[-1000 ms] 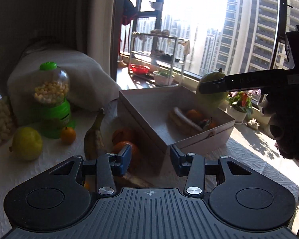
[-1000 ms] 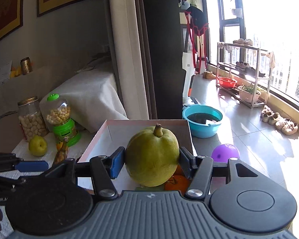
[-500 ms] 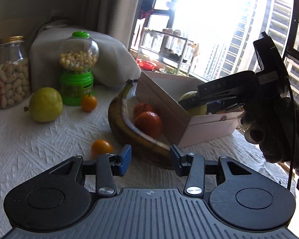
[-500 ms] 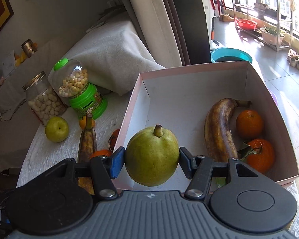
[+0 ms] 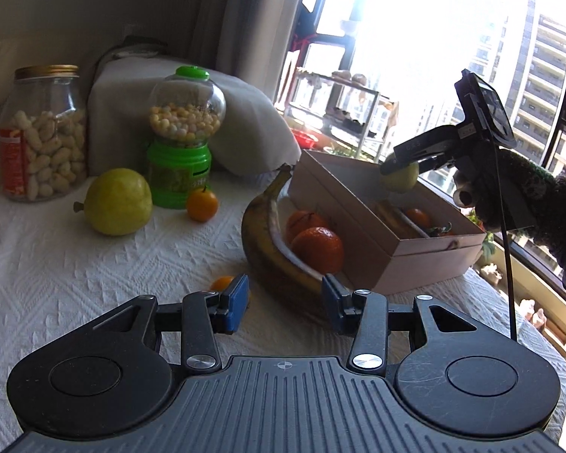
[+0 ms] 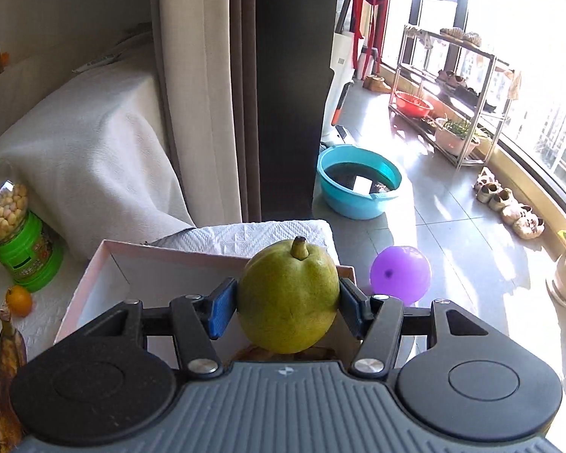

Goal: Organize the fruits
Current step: 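Lower the green pear into the pink box and open the right tool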

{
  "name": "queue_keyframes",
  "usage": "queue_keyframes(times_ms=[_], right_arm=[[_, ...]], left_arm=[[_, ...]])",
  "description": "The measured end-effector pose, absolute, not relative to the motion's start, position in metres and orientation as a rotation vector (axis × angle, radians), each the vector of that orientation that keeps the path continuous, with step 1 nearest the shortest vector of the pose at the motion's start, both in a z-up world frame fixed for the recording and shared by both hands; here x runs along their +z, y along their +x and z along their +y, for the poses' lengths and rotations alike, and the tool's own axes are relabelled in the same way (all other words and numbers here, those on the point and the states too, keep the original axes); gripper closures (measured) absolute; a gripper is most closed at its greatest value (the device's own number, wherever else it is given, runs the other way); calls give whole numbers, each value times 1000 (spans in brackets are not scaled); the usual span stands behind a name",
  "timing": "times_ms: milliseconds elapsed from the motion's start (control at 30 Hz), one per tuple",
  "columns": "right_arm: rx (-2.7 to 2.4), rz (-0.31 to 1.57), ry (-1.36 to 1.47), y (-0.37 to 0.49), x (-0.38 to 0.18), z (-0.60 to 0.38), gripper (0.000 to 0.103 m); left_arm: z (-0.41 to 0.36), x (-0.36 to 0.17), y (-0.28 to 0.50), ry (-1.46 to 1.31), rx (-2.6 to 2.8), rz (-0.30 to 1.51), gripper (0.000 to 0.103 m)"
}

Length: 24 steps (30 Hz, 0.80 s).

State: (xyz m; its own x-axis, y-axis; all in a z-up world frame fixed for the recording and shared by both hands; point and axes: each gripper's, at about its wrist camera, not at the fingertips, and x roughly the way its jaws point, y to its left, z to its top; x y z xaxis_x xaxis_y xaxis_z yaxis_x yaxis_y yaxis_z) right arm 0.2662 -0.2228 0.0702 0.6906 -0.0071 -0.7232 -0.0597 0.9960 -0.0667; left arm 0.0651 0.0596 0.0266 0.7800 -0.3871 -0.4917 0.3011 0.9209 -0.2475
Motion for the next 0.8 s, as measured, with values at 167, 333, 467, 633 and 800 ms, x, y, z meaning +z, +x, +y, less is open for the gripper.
queue_keyframes(times_ms=[167,333,467,633,800], right_arm=[[12,837,-167,279,57,-210,45],[17,842,-214,279,54,-204,45],[32,809,-183,263,61,-211,47],[34,814,-194,238,54,-217,57],[56,808,-151,222,55,-227,60]], left_arm=[[60,23,66,-159,-371,577,56],[60,24,64,-152,-365,571,56],[61,26,64,-157,-365,565,56],[60,27,62,-153,-368,561,56],[59,29,61,-143,-363,562,56]])
